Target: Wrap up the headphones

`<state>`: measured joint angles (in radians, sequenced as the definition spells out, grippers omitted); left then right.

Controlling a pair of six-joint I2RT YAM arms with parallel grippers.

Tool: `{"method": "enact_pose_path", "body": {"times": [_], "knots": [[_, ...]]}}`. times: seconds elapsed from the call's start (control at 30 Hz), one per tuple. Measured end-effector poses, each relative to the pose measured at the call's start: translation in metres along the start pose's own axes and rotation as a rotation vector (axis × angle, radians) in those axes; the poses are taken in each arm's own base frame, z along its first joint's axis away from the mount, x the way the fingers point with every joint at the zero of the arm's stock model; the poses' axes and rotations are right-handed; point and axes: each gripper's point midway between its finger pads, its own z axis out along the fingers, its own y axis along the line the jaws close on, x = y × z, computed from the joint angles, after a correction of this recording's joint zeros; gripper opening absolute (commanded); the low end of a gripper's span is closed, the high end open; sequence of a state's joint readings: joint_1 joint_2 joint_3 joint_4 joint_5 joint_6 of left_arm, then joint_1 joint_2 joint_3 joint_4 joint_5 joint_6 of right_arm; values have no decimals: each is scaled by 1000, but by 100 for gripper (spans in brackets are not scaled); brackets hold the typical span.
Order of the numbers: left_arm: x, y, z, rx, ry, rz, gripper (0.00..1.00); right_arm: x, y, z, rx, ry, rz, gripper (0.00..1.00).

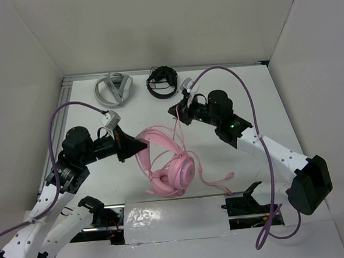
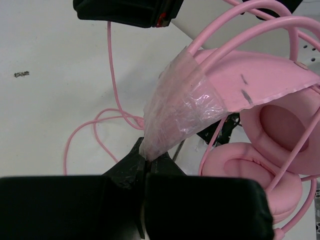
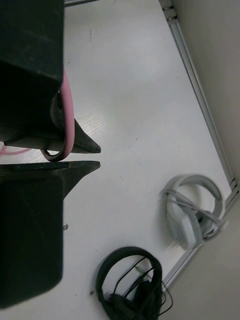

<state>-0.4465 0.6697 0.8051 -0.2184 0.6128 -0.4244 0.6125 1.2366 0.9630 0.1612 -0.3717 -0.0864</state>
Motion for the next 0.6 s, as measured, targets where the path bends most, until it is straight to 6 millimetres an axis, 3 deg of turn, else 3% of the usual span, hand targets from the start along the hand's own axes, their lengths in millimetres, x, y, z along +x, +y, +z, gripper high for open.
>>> {"method": "enact_pose_path", "body": {"times": [0.2,0.33,0.6], "knots": [[-10,-11,3,47,0,-15,0,-7,20,4,-119,-50,7,19],[-44,-22,1,48,-56,-22,0,-3,30,15,-196,-65,41,22],[-96,-31,-6,-16,-186,-81,0,30,60,39,-312,-15,161,28]]}}
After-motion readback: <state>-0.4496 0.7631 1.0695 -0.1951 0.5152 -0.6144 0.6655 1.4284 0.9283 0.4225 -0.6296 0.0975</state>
